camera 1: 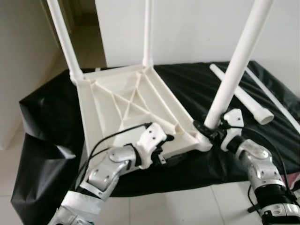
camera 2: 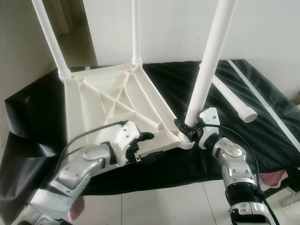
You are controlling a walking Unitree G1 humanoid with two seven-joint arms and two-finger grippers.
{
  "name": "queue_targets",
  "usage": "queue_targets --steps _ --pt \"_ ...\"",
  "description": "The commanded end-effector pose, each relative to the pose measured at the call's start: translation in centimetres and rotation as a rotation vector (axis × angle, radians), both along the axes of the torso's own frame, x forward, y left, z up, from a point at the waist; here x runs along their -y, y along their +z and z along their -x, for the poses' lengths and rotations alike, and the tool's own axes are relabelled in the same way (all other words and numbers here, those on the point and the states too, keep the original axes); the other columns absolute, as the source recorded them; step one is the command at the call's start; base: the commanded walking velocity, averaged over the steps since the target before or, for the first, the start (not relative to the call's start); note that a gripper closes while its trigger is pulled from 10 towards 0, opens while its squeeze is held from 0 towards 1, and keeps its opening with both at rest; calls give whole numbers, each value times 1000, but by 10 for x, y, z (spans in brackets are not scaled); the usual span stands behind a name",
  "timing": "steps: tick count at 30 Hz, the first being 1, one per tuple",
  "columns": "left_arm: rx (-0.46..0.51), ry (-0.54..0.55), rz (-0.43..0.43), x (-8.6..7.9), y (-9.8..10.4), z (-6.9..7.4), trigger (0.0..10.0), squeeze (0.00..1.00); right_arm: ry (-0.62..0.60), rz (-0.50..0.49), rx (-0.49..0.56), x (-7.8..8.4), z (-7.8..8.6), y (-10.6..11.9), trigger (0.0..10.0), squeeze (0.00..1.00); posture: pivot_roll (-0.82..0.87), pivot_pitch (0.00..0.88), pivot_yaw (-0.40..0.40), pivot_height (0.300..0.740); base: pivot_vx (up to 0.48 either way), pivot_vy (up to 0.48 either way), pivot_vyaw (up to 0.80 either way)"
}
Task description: Building children table
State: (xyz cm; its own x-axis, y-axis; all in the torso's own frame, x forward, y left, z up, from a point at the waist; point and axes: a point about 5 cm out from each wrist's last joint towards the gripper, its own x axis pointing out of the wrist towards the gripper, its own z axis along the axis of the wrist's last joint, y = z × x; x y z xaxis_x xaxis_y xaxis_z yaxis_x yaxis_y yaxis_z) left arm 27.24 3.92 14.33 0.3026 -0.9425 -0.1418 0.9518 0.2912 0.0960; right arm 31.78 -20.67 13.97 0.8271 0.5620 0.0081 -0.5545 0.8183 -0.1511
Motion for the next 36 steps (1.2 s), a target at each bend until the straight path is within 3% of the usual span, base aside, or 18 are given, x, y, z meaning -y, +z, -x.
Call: queue_targets --steps 1,6,7,12,15,17,23,26,30,32,36 --pt "4 -14 -20 1 -1 2 10000 0 4 33 -13 2 2 -4 0 0 33 0 6 740 0 0 0" --pt "8 -19 -21 2 -1 4 10000 0 5 27 -12 3 4 -5 0 0 20 0 5 740 0 0 0" --pt "9 -24 -20 2 -1 5 10000 0 0 26 -14 3 5 -6 10000 0 19 0 3 740 0 0 0" --pt "6 -10 -23 3 -2 5 10000 0 -47 47 -13 6 8 -9 10000 0 16 0 1 740 0 0 0" --pt "26 155 -46 -13 -4 -16 10000 0 -141 59 -24 7 6 -12 10000 0 16 0 -1 740 0 0 0" --pt "21 201 -28 -19 -1 -22 10000 0 -164 34 -27 3 7 -12 10000 0 24 0 -5 740 0 0 0" --pt "13 167 -20 -22 0 -14 10000 0 -203 15 -7 -10 12 -14 10000 0 25 0 0 740 0 0 0" --pt "20 155 -45 -21 -5 -10 10000 0 -336 -27 -18 -16 15 -19 10000 0 27 0 -3 740 0 0 0" --pt "22 154 -43 -20 -4 -11 10000 0 -392 -60 -39 -26 20 -25 10000 0 25 0 -3 740 0 0 0" --pt "21 137 -43 -19 -4 -10 10000 0 -490 -127 -57 -31 23 -27 10000 0 23 0 -4 740 0 0 0" --pt "21 115 -43 -17 -4 -9 10000 0 -570 -149 -67 -36 26 -29 10000 0 20 0 -9 740 0 0 0"
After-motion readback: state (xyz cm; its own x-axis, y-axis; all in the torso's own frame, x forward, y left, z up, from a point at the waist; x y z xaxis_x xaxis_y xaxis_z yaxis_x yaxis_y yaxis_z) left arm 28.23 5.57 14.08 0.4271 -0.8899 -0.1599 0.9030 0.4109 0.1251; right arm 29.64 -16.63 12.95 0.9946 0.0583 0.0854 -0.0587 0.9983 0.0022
